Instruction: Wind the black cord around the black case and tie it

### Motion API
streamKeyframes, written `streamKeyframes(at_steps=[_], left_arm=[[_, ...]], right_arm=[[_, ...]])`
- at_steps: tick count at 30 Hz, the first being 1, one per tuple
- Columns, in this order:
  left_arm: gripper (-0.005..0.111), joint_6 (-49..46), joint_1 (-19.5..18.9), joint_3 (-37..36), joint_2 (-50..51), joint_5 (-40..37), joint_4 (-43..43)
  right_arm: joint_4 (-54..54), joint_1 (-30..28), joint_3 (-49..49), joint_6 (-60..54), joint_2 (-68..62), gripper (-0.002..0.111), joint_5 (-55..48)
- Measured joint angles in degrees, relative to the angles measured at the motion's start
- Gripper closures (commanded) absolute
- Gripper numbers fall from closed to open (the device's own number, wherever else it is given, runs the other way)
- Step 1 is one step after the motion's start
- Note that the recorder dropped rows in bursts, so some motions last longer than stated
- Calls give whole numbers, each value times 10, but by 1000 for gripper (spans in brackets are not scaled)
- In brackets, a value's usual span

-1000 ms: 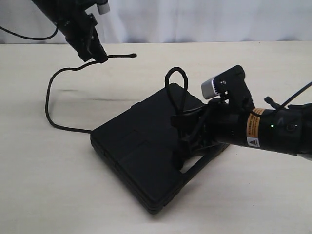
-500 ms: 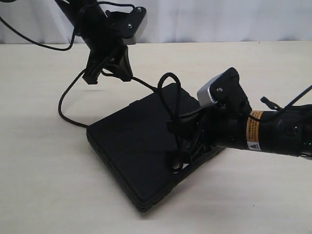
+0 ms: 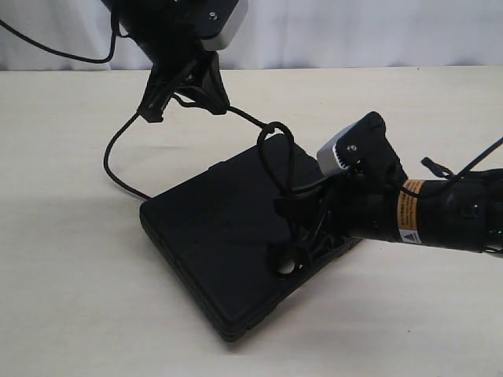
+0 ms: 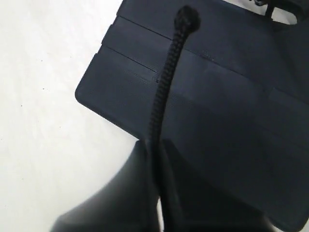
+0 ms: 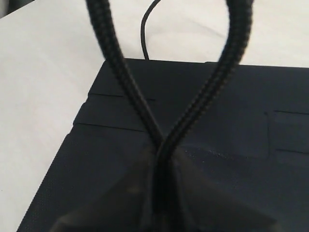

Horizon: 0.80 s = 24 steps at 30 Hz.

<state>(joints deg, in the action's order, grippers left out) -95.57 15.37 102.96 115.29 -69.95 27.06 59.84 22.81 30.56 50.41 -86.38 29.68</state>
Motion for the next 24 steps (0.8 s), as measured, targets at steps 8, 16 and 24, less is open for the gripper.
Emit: streamKeyframes(at_steps=[8,16,24], left_arm=[[107,-3,35,0,0,0,-1],[107,-6,55,0,0,0,-1],[107,-7,59,0,0,0,63]], right_arm=[[-19,0,0,-27,0,104,-39],[-22,0,0,-34,0,104,-42],[-44,0,0,-37,0,104,-43]])
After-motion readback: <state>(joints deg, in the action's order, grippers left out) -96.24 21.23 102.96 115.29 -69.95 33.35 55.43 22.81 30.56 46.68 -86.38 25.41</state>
